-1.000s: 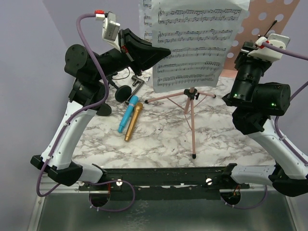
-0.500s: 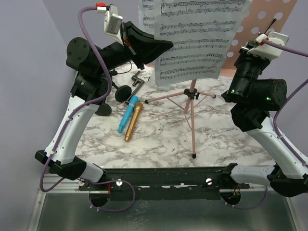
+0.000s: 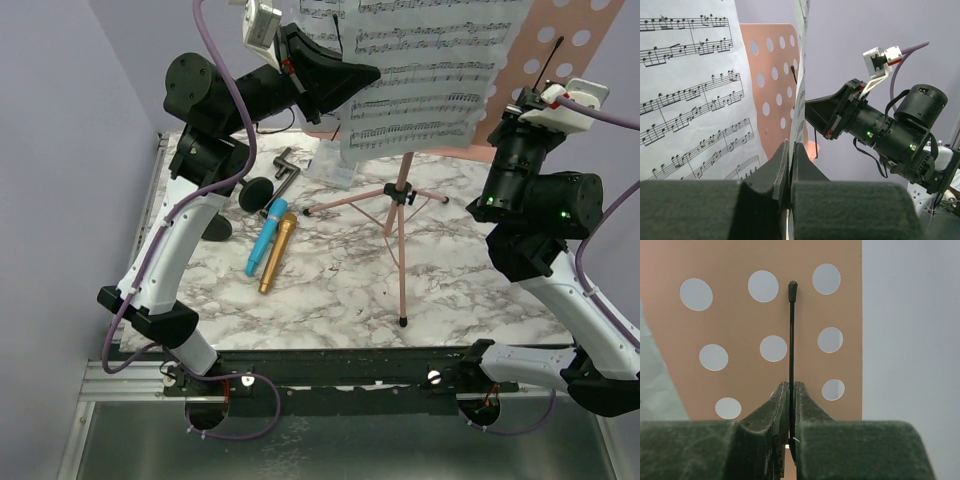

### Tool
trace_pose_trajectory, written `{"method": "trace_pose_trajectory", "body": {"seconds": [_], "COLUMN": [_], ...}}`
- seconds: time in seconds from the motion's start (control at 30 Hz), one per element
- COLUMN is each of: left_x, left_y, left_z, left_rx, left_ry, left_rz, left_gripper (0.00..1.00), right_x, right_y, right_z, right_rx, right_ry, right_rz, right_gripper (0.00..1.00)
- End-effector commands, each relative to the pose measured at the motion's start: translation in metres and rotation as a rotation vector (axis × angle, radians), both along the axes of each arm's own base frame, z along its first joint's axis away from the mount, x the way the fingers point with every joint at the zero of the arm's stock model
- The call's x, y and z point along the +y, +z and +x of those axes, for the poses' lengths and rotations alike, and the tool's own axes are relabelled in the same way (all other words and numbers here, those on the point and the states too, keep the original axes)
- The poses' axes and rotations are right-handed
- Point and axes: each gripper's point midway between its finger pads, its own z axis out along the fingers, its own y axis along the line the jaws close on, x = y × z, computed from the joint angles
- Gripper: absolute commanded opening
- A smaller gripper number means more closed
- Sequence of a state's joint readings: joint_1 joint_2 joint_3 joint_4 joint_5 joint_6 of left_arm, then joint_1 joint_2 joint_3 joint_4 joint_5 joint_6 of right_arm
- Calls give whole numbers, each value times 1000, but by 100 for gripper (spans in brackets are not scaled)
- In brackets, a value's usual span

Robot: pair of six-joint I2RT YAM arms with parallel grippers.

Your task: Set up the instrument practice props

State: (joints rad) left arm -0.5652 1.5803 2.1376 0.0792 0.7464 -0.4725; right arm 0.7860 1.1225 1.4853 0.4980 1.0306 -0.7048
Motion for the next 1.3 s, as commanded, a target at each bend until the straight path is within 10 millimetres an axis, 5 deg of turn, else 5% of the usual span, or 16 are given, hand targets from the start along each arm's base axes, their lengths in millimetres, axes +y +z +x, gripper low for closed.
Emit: {"method": "trace_pose_trajectory", "body": {"seconds": [0.0, 0.5, 1.27], "left_x": [-8, -31, -87], "left_y": [13, 12, -5], "left_z": [-1, 30, 36], "left_rx": [-37, -49, -60], "left_ry": [-5, 80, 11], "left_rz": [-22, -40, -26], "left_gripper": [0, 0, 0], "right_x": [-3, -4, 8], "right_y": [9, 13, 14], "right_z": [-7, -18, -24], "right_rx": [-49, -126, -192], "right_ry": [37, 95, 200], "right_rz": [20, 25, -9], "right_gripper": [4, 0, 0]}}
